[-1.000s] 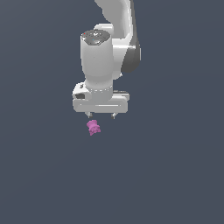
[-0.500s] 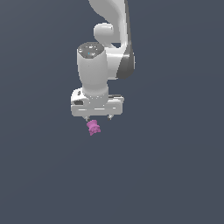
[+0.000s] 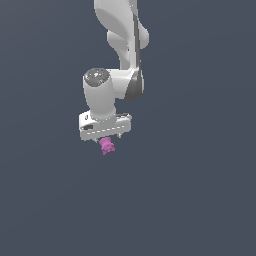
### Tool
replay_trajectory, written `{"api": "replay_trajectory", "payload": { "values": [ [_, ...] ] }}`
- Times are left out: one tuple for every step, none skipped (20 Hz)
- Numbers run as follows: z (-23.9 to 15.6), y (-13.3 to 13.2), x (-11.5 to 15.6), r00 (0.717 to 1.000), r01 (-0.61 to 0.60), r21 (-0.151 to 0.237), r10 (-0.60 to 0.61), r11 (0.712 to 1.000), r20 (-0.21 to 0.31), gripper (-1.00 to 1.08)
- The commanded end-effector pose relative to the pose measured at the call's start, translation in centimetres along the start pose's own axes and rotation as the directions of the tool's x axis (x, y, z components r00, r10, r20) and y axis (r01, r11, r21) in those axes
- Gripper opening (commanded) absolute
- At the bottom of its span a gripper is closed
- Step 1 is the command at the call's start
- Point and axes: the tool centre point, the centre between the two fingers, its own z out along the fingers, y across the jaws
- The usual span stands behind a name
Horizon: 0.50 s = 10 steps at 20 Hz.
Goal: Pick up the object and move it to a goal position.
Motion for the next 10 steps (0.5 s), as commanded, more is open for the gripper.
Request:
{"api": "replay_trajectory", "payload": {
  "values": [
    [1.3, 0.4, -0.8, 0.999, 0.048, 0.005, -0.048, 0.999, 0.008, 1.0],
    [1.7, 0.5, -1.1, 0.998, 0.063, 0.007, -0.063, 0.998, 0.011, 1.0],
    [2.1, 0.6, -1.4, 0.997, 0.078, 0.009, -0.078, 0.997, 0.013, 1.0],
    [2.5, 0.7, -1.7, 0.996, 0.092, 0.011, -0.092, 0.996, 0.015, 1.0],
    [2.8, 0.8, -1.9, 0.994, 0.104, 0.013, -0.105, 0.994, 0.017, 1.0],
    [3.1, 0.9, -2.2, 0.993, 0.116, 0.015, -0.116, 0.993, 0.019, 1.0],
    [3.4, 0.9, -2.4, 0.992, 0.126, 0.017, -0.126, 0.992, 0.02, 1.0],
    [3.7, 1.0, -2.5, 0.991, 0.135, 0.018, -0.136, 0.991, 0.021, 1.0],
    [3.9, 1.0, -2.7, 0.989, 0.144, 0.02, -0.144, 0.989, 0.023, 1.0],
    [4.1, 1.1, -2.9, 0.988, 0.151, 0.021, -0.151, 0.988, 0.024, 1.0]
  ]
}}
